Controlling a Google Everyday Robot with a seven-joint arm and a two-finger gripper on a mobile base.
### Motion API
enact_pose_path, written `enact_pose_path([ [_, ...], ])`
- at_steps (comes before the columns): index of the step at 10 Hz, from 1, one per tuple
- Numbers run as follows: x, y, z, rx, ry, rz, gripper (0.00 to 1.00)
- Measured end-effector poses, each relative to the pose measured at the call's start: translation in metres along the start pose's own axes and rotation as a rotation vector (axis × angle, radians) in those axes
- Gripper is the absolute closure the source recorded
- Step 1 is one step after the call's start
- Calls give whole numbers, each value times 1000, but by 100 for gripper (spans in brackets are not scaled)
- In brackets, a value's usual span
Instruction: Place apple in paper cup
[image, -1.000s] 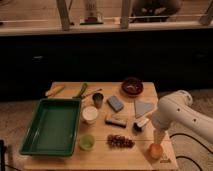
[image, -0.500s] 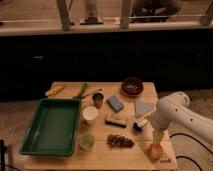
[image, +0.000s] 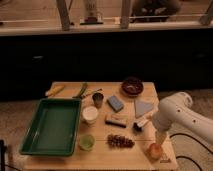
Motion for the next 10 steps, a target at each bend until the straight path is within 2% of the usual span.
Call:
enact_pose_path([
  [3,5,22,-33,-22,-8,-13,20],
  [4,4,28,-35,-27,-24,-19,20],
  [6,2,44,-29,-28,-57,-27,20],
  [7,-1,56,-14,-8,-90,-35,20],
  [10,-3,83,8,42,-126,-40,20],
])
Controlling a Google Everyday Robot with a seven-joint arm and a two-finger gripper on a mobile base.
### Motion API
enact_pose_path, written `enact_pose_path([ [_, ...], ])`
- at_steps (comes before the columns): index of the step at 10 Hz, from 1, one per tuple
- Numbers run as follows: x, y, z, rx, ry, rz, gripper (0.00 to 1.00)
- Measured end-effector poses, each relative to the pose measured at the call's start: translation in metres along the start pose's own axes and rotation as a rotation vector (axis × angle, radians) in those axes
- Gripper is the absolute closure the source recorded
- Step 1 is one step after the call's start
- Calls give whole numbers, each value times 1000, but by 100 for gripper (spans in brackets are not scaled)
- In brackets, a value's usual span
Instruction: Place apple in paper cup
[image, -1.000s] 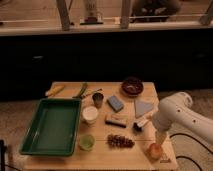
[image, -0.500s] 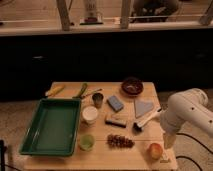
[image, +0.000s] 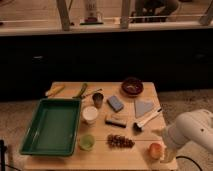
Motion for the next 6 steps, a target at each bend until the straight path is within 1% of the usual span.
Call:
enact_pose_path([
  [2,2,5,11,14,-12,-10,20],
  [3,7,8,19,24,-22,-14,20],
  [6,13,7,36,42,-55,-36,20],
])
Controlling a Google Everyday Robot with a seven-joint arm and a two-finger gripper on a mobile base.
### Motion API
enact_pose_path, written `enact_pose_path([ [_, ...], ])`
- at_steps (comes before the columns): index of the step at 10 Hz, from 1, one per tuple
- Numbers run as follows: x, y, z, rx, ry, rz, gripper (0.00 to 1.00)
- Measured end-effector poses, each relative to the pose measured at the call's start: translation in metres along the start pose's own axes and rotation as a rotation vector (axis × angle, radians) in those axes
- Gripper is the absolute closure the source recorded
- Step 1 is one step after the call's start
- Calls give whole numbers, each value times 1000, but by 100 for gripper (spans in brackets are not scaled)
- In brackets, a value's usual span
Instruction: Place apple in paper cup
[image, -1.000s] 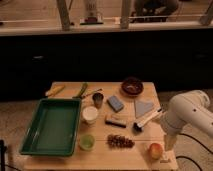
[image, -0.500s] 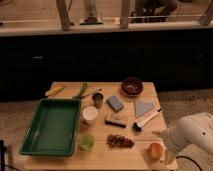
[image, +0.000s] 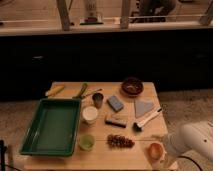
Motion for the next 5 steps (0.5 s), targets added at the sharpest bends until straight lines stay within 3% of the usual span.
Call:
enact_pose_path([
  [3,5,-3,15,-3,-45,-14,22],
  [5,8,-6,26,-2,-76,-16,42],
])
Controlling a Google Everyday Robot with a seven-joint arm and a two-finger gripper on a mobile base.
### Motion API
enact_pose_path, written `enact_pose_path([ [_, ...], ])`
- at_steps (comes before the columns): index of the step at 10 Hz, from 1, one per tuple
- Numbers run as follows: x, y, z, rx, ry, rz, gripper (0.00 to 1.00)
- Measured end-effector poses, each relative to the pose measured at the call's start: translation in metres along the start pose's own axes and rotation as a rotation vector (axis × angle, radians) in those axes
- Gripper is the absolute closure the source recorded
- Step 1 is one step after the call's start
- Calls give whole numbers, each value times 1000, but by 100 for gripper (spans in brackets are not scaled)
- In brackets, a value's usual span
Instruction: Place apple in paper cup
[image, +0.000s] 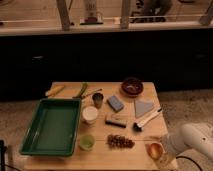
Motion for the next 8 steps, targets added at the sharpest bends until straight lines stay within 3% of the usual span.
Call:
enact_pose_path([
  [3,1,-10,6,3,-23,-15,72],
  [6,-1,-22,-4,19,-66,-36,98],
  [8,-3,-28,-11,22,-86,-53,100],
])
